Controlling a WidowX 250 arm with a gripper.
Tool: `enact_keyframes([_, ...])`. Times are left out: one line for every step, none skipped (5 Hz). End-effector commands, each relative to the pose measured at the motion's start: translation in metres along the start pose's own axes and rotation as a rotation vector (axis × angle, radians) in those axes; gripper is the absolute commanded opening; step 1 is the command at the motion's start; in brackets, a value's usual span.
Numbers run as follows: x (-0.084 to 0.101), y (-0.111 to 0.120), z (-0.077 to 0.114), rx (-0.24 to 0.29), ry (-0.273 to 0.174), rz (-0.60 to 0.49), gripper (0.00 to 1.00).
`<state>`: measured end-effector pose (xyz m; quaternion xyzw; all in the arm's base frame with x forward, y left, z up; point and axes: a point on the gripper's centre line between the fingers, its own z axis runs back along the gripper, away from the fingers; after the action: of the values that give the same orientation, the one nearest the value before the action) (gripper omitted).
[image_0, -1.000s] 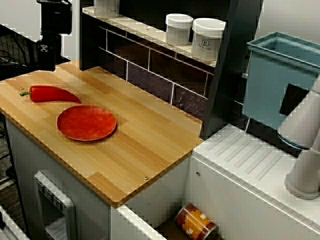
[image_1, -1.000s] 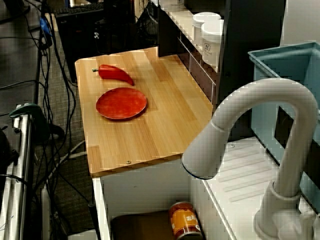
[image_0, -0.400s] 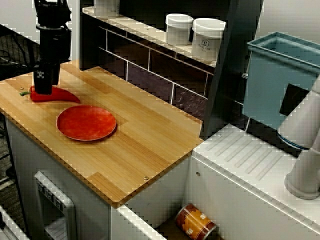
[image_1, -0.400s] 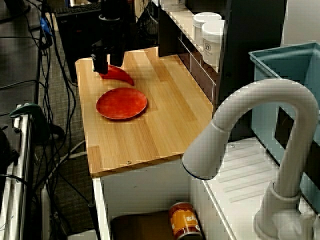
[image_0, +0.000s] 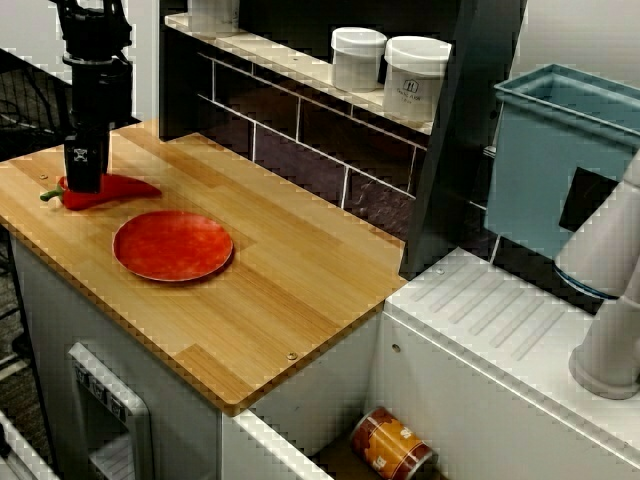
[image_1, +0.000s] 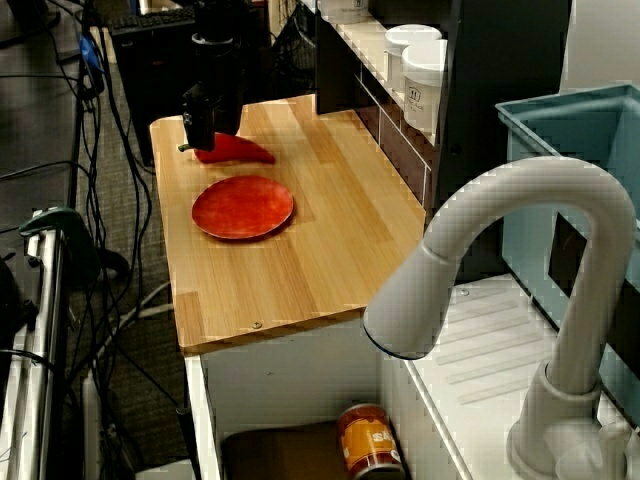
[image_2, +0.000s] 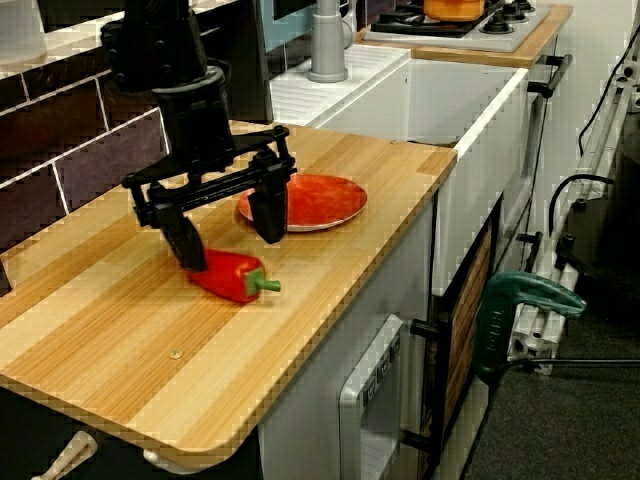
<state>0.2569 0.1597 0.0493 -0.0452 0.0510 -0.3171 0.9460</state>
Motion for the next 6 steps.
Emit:
enact_keyframes([-0.017, 0.002, 0.003, 0.01, -0.063, 0.104, 1.0])
enact_keyframes([-0.017, 0.0, 0.001, -0.002, -0.103, 0.212, 1.0])
enact_keyframes([-0.017, 0.0, -0.001, -0.002, -0.112, 0.268, 1.0])
enact_keyframes([-0.016, 0.001, -0.005, -0.011, -0.113, 0.305, 1.0])
enact_keyframes([-0.018, 0.001, -0.007, -0.01, -0.119, 0.337, 0.0])
enact_keyframes([-0.02, 0.001, -0.008, -0.017, -0.11, 0.351, 0.0])
